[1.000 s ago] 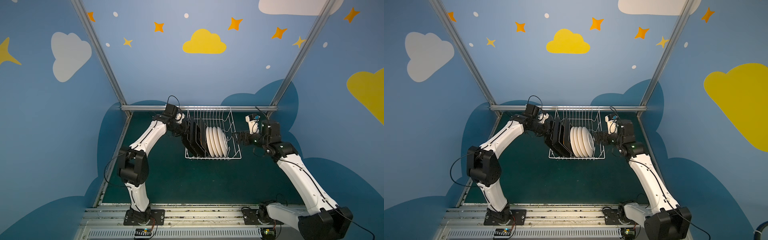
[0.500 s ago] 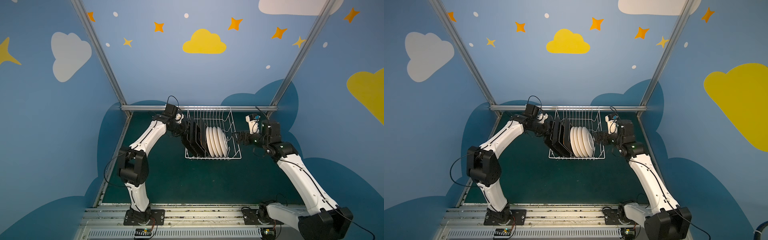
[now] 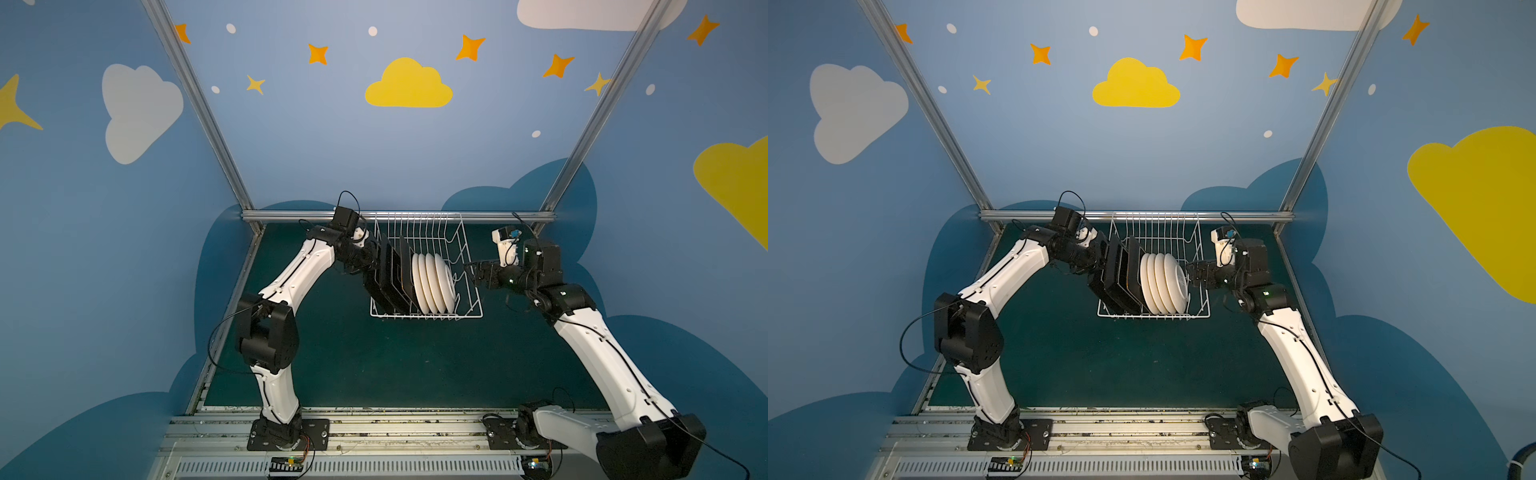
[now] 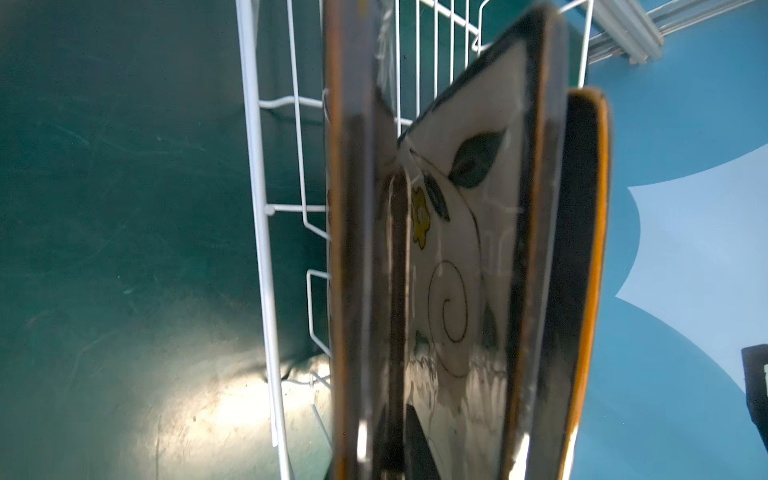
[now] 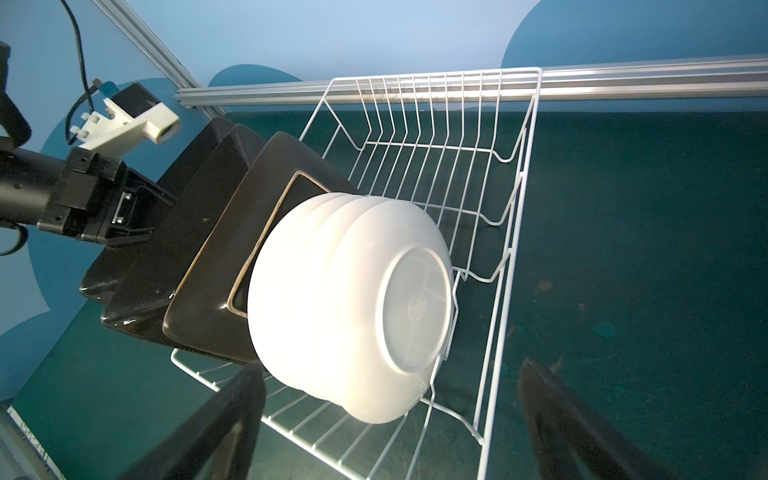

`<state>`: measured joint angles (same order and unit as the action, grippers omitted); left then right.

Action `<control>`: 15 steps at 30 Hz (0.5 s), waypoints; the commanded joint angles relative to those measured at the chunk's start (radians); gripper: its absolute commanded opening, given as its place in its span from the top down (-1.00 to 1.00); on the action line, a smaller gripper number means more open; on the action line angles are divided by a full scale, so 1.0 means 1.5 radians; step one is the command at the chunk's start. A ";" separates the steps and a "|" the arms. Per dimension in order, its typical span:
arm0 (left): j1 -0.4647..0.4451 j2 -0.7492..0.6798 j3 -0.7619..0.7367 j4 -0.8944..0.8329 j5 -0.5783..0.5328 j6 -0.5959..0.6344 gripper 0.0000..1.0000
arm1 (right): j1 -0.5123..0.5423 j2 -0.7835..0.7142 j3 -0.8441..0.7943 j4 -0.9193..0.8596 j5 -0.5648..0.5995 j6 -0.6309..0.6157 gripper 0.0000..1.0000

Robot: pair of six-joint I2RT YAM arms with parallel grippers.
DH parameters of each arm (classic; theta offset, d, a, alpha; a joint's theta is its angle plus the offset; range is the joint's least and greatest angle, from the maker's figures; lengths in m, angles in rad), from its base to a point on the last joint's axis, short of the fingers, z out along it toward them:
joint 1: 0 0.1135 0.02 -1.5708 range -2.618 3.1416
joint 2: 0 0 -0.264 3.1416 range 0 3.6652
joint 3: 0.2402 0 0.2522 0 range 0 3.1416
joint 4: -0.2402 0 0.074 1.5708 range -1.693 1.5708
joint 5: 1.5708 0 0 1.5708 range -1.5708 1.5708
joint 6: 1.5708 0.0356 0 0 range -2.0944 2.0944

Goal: Unload the plates from the dish rack

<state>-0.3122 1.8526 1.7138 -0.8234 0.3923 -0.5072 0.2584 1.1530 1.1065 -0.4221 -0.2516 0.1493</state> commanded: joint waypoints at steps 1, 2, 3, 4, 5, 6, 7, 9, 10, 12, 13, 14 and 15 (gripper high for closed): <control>0.001 -0.047 0.050 0.006 0.029 0.015 0.94 | 0.006 0.002 0.007 0.018 -0.003 0.007 -0.89; 0.001 -0.051 0.051 0.007 0.030 0.015 0.94 | 0.006 0.002 0.006 0.019 -0.005 0.007 -0.89; 0.001 -0.055 0.054 0.006 0.029 0.017 0.94 | 0.007 0.002 0.007 0.018 -0.004 0.008 -0.89; 0.001 -0.059 0.055 0.005 0.028 0.018 0.94 | 0.007 0.002 0.006 0.018 -0.004 0.009 -0.89; 0.001 -0.063 0.055 0.008 0.025 0.019 0.94 | 0.008 0.002 0.005 0.019 -0.003 0.009 -0.89; 0.001 -0.068 0.054 0.013 0.023 0.020 0.94 | 0.008 0.001 0.006 0.019 -0.003 0.009 -0.89; 0.002 -0.073 0.051 0.018 0.022 0.018 0.94 | 0.009 0.001 0.004 0.018 -0.003 0.010 -0.89; 0.003 -0.080 0.048 0.025 0.018 0.013 0.94 | 0.009 0.001 0.005 0.020 -0.003 0.010 -0.89; 0.004 -0.081 0.052 0.021 0.015 0.010 0.94 | 0.010 0.001 0.006 0.021 -0.003 0.011 -0.89; 0.005 -0.081 0.058 0.013 0.015 0.007 0.94 | 0.011 0.002 0.006 0.023 -0.004 0.012 -0.89; 0.006 -0.083 0.061 0.012 0.015 0.006 0.94 | 0.012 0.002 0.006 0.024 -0.005 0.014 -0.89; 0.006 -0.086 0.062 0.012 0.015 0.006 0.94 | 0.012 0.003 0.007 0.024 -0.005 0.014 -0.89; 0.007 -0.087 0.063 0.010 0.013 0.006 0.94 | 0.013 0.003 0.007 0.023 -0.005 0.015 -0.89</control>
<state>-0.3096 1.7969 1.7374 -0.8654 0.3717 -0.4992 0.2707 1.1530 1.1065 -0.4057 -0.2520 0.1604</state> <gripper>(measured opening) 0.135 0.946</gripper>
